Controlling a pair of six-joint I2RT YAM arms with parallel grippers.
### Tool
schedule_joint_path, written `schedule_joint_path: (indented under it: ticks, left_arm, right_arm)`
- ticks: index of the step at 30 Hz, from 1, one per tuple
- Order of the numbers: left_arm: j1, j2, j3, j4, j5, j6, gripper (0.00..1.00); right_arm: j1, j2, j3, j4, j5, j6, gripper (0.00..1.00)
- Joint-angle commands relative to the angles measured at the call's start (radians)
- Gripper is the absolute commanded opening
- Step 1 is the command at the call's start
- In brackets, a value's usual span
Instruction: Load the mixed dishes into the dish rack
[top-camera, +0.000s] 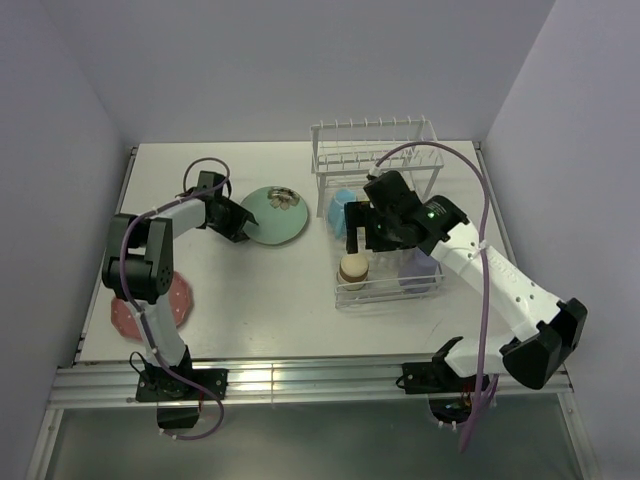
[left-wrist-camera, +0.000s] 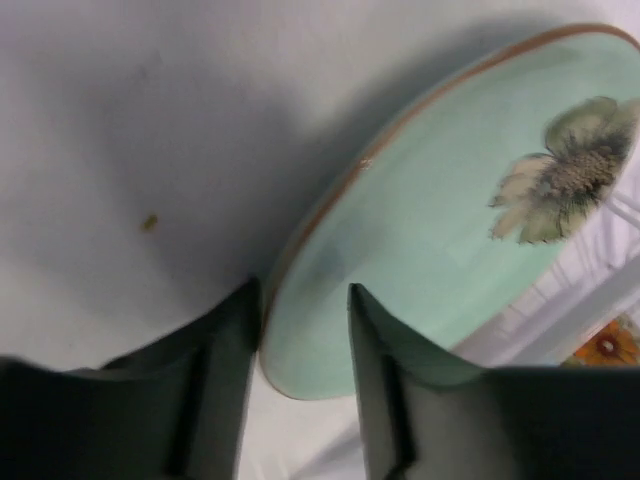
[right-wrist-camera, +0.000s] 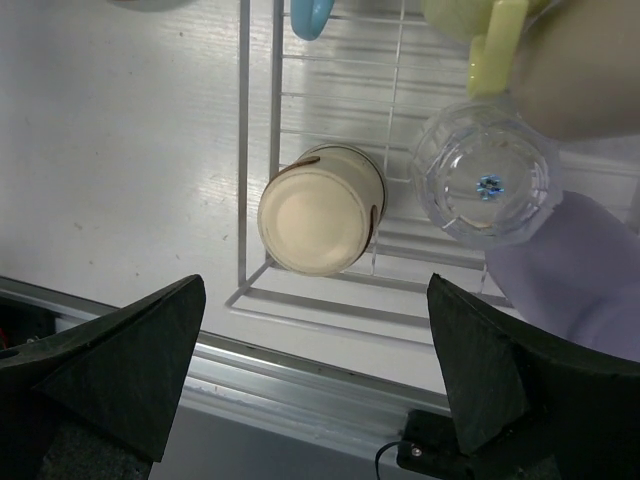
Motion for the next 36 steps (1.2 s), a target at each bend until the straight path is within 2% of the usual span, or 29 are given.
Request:
schedule_joint_path:
  ticks: [1, 6, 8, 14, 16, 24, 27, 31, 36]
  left_arm:
    - [0.007, 0.045, 0.035, 0.037, -0.062, 0.043, 0.43]
    - [0.007, 0.071, 0.040, 0.037, -0.077, 0.082, 0.22]
    - [0.007, 0.069, 0.046, 0.025, -0.079, 0.093, 0.01]
    - [0.036, -0.015, 0.029, -0.068, -0.107, 0.149, 0.00]
    - [0.046, -0.101, 0.007, -0.105, -0.120, 0.171, 0.00]
    - [0.060, -0.381, -0.077, -0.280, -0.077, 0.226, 0.00]
    - [0.060, -0.534, -0.106, -0.317, -0.062, 0.238, 0.00]
    - [0.060, -0.636, -0.093, -0.393, -0.054, 0.267, 0.00]
    - [0.060, -0.727, -0.054, -0.505, -0.048, 0.292, 0.00]
  right_arm:
    - [0.007, -0.065, 0.037, -0.030, 0.057, 0.015, 1.00]
    - [0.007, -0.105, 0.036, -0.042, 0.072, 0.016, 1.00]
    - [0.007, -0.111, 0.033, -0.046, 0.077, 0.013, 1.00]
    - [0.007, -0.081, 0.074, -0.057, 0.050, -0.008, 1.00]
    - [0.007, -0.052, 0.097, -0.068, 0.031, -0.008, 1.00]
    - [0.007, 0.030, 0.154, 0.001, -0.193, 0.044, 1.00]
    - [0.014, 0.062, 0.148, 0.047, -0.282, 0.061, 1.00]
    - [0.025, 0.083, 0.123, 0.101, -0.383, 0.058, 1.00]
    - [0.074, 0.088, 0.100, 0.156, -0.423, 0.006, 1.00]
